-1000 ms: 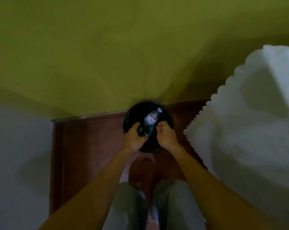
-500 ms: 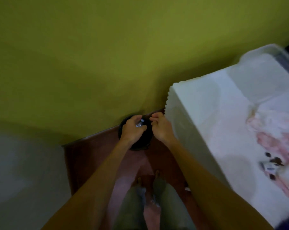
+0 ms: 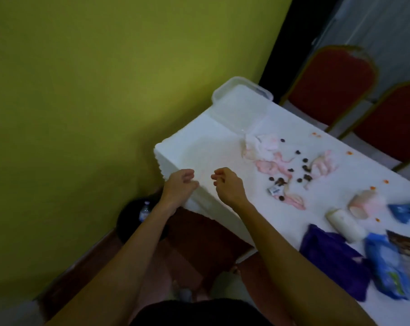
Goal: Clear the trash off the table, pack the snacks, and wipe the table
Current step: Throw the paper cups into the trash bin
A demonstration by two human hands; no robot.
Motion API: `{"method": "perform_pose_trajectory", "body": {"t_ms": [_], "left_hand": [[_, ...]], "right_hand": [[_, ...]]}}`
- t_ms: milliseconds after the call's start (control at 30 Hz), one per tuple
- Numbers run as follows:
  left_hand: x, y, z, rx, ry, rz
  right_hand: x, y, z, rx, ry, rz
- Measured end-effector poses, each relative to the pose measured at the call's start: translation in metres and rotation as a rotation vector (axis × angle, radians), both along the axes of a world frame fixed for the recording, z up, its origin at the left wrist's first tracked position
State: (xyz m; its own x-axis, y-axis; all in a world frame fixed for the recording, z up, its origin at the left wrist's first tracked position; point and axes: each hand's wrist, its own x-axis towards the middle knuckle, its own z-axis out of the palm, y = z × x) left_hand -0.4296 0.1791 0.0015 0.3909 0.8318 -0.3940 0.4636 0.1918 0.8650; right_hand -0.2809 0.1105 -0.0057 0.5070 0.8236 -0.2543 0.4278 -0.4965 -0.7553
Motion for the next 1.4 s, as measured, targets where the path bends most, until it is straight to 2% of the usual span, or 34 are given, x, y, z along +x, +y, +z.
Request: {"method": "perform_pose_trajectory", "body": {"t_ms": [300,633,1033,1200,1400], "left_hand": [[0.132,-0.046,0.004,0.003,0.037,-0.312],[0.239,-0.087,-0.010,0.020,0.103,-0.469],[0.286,-0.120,-0.024,0.096,0.150,-0.424],[0.314,-0.118,-0.024,0.110,0.130,-0.527],[0.354,-0.130,-0.025,0.124,0.158,-0.778]], "right_hand": [[0.104,-0.086,0.002,-0.049,-0.011,-0.238],[0.208,-0.144,-0.011,-0.103,-0.047,-0.352],[0.240,-0.162,-0.034,-0.126,0.040,-0.337],[0.254,-0.168,-0.032,-0.090,0.065,-0.425],[0.266,-0.195,-0.028,-0.053,0.057,-0.661]]}}
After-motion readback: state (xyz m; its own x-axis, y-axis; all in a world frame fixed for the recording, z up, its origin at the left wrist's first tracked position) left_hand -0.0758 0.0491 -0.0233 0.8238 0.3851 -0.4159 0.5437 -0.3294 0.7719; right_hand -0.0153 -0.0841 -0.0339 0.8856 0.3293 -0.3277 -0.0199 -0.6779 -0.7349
